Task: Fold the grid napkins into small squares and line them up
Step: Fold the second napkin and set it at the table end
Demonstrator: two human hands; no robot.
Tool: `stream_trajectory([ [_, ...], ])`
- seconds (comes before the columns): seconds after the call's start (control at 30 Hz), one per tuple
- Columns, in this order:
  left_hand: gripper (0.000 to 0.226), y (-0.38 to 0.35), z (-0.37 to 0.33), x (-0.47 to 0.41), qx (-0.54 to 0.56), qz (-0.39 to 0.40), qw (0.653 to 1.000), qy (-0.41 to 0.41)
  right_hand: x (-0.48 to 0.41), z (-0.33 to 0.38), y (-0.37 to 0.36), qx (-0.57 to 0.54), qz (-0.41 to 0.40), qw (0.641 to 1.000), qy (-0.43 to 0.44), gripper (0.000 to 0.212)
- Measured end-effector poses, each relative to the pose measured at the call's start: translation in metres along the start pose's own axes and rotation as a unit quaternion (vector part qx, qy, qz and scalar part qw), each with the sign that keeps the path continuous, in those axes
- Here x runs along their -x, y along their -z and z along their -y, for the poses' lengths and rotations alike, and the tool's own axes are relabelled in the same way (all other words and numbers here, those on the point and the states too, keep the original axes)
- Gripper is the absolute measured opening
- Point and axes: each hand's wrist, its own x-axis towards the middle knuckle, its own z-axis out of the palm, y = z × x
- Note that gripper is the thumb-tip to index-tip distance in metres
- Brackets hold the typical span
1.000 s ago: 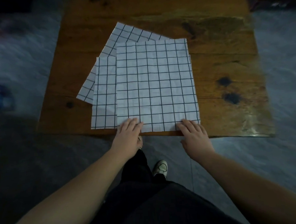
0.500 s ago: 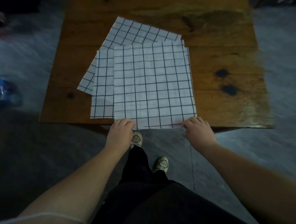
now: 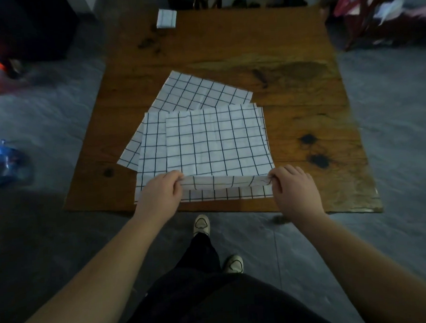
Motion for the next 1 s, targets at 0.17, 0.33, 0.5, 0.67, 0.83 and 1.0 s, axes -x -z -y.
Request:
stream_trajectory([
  [0.17,0.016,0.022,0.011,-0.059,0.005,-0.032,0.999,0.001,-0.068,0.015,0.013,0.026,-0.018,0.999,0.007,0.019],
  [0.33,0.015,0.031,0.035,-0.136,0.019,-0.026,0.999,0.001,-0.148,0.025,0.005,0.058,0.007,0.998,-0.005,0.024],
  [0.5,0.015,0.026,0.057,-0.209,0.021,0.025,0.999,0.004,-0.208,0.023,-0.016,0.075,0.064,0.995,-0.035,0.024],
  [0.67,0.017,0.011,0.073,-0.271,0.016,0.062,0.998,0.004,-0.254,0.018,-0.043,0.084,0.098,0.988,-0.08,0.02],
  [0.83,0.019,-0.008,0.08,-0.301,0.024,0.086,0.996,0.021,-0.281,0.012,-0.07,0.076,0.131,0.982,-0.111,0.021],
  [1.0,0.034,-0.024,0.075,-0.287,-0.011,0.127,0.992,-0.023,-0.289,0.005,-0.092,0.049,0.148,0.978,-0.142,0.021],
])
